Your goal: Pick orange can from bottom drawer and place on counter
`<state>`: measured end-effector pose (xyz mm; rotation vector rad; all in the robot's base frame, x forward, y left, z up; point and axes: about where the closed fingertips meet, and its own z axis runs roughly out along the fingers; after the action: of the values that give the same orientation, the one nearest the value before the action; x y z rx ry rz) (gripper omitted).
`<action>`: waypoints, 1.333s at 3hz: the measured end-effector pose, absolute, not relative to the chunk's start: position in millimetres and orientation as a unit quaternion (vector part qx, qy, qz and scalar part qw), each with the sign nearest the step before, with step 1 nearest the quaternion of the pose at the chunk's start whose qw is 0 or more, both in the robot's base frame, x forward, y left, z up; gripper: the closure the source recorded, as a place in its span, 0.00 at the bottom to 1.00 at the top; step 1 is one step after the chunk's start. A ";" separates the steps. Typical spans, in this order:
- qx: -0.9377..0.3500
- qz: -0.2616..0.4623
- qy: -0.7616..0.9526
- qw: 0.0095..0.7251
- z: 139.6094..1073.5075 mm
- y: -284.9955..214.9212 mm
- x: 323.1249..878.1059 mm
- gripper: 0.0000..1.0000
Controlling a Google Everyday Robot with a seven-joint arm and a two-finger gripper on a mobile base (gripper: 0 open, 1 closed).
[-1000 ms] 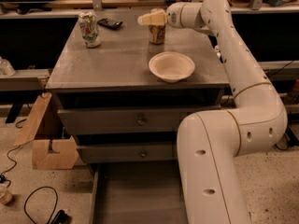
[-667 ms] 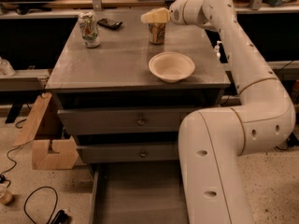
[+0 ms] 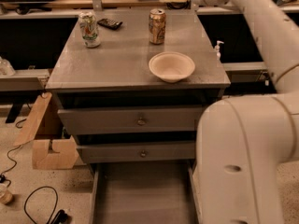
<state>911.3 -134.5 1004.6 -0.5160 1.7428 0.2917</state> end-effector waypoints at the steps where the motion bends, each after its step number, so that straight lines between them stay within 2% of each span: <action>1: -0.166 0.089 0.712 0.676 1100.4 -160.3 867.2 0.00; 3: -0.120 0.041 0.610 0.782 1251.4 -129.9 783.5 0.00; 4: -0.094 0.057 0.580 0.807 1282.0 -136.1 757.3 0.00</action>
Offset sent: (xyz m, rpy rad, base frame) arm -0.3093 -0.0675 -0.0779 0.0701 -0.0164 -0.6956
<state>757.3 -136.1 1282.0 -0.2008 1.2398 0.1226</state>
